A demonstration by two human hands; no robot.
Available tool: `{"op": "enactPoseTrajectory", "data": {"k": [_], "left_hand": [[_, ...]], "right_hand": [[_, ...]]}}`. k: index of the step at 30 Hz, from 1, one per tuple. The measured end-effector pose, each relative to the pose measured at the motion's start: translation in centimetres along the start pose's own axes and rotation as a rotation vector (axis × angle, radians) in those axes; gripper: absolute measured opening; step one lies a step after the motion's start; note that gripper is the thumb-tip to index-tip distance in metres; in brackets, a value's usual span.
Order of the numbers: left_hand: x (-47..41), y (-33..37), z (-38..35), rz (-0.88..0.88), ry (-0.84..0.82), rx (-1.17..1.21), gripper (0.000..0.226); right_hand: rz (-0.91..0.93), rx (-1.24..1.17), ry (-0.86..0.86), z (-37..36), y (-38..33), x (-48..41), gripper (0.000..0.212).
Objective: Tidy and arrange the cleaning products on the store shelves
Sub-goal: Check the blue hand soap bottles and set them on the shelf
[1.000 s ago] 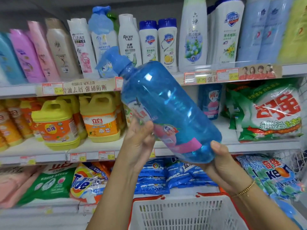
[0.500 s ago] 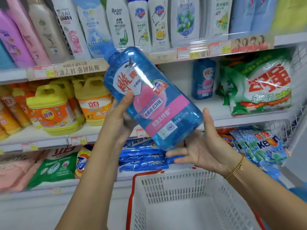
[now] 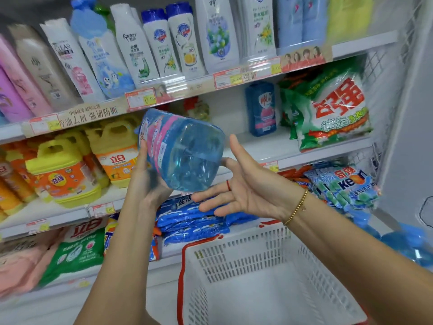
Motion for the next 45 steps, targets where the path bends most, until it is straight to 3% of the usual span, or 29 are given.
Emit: {"op": "enactPoseTrajectory", "data": {"k": [6, 9, 10, 12, 14, 16, 18, 22, 26, 29, 34, 39, 45], "left_hand": [[0.2, -1.9, -1.4, -0.018, -0.030, 0.210, 0.060], [0.2, -2.4, -2.4, -0.035, -0.095, 0.259, 0.022], [0.0, -2.6, -2.3, -0.028, -0.083, 0.302, 0.024], [-0.7, -3.1, -1.4, -0.004, -0.064, 0.305, 0.048], [-1.0, -3.5, -1.1, 0.033, -0.032, 0.186, 0.040], [-1.6, -3.8, -1.0, 0.039, -0.034, 0.145, 0.082], [-2.4, -3.7, -0.7, -0.029, 0.014, 0.184, 0.107], [-3.6, -3.4, -2.3, -0.150, 0.018, -0.052, 0.111], [-4.8, -3.3, -5.3, -0.338, -0.017, -0.349, 0.082], [-5.7, -3.2, -7.6, -0.490, -0.022, -0.605, 0.089], [-7.5, -4.4, -11.2, -0.617, -0.126, -0.878, 0.082], [-11.7, -5.7, -12.8, -0.670, -0.259, -1.184, 0.086], [-16.0, -8.1, -11.5, -0.750, -0.278, -1.361, 0.081]], "right_hand": [[0.015, 0.034, -0.050, 0.0, -0.8, 0.7, 0.086], [0.010, 0.078, -0.031, 0.4, -1.1, 0.9, 0.086], [0.008, 0.098, -0.016, 0.6, -1.3, 1.0, 0.086], [-0.001, 0.130, 0.029, 1.2, -1.7, 1.1, 0.088], [-0.023, 0.167, 0.107, 2.4, -1.8, 1.2, 0.091], [-0.055, 0.171, 0.177, 4.0, -1.3, 1.3, 0.096], [-0.103, 0.033, 0.202, 5.6, -0.6, 1.3, 0.089], [-0.097, -0.330, 0.280, 9.2, -0.1, 1.2, 0.059], [-0.031, -0.364, 0.392, 12.4, -0.6, 0.7, 0.053], [0.050, -0.418, 0.493, 14.5, -1.2, 0.2, 0.042], [0.150, -0.285, 0.631, 18.5, -2.9, -1.1, 0.028], [0.318, -0.078, 0.745, 22.1, -6.8, -1.7, 0.026], [0.377, 0.063, 0.784, 26.4, -8.3, -3.1, 0.032]]}}
Point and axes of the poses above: each hand's wrist, its own x-axis away from the middle knuckle, its own z-axis out of the back of the hand, y = z × x, the point moved 6 cm from there along -x, towards the middle knuckle
